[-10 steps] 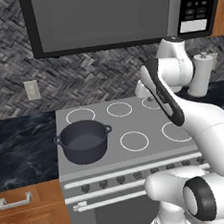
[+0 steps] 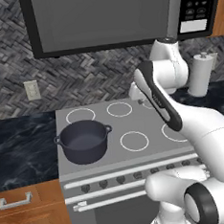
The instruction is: Turn on the burner for the pot on the stove. Wait thirty seconds for the pot to heat up. Then add the potato to the pot.
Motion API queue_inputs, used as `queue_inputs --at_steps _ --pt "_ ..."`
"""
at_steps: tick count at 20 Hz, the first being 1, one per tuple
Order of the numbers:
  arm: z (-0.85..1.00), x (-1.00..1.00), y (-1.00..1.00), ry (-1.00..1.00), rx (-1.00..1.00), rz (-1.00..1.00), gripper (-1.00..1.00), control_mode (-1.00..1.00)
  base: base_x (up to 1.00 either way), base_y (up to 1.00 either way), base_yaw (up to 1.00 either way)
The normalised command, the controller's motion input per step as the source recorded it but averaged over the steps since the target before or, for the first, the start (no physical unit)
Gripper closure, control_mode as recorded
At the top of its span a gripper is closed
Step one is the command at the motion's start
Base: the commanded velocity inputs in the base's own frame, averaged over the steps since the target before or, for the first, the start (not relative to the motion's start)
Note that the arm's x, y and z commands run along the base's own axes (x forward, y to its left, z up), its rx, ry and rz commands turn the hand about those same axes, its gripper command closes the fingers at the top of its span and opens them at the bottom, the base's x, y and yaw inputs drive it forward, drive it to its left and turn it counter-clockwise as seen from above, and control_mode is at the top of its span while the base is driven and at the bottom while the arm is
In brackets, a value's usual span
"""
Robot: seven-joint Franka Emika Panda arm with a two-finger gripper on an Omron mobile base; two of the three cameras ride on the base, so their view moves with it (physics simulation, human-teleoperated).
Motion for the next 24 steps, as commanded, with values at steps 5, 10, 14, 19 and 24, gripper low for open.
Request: queue_inputs --at_steps 5,10,14,19,24 --pt "-0.03 -0.15 0.99 -0.02 -0.10 -0.12 -1.00 -1.00 0.00 0.00 0.00" --pt "-0.01 -0.37 0.62 -0.10 -0.04 -0.08 -1.00 -1.00 0.00 0.00 0.00" --pt "-0.15 -0.26 0.44 -0.13 0.00 -0.12 -1.00 -1.00 0.00 0.00 0.00" --pt "-0.50 -0.20 0.44 -0.09 0.02 -0.07 -1.00 -1.00 0.00 0.00 0.00" --pt "-0.50 -0.23 0.44 -0.10 0.03 -0.01 -1.00 -1.00 0.00 0.00 0.00"
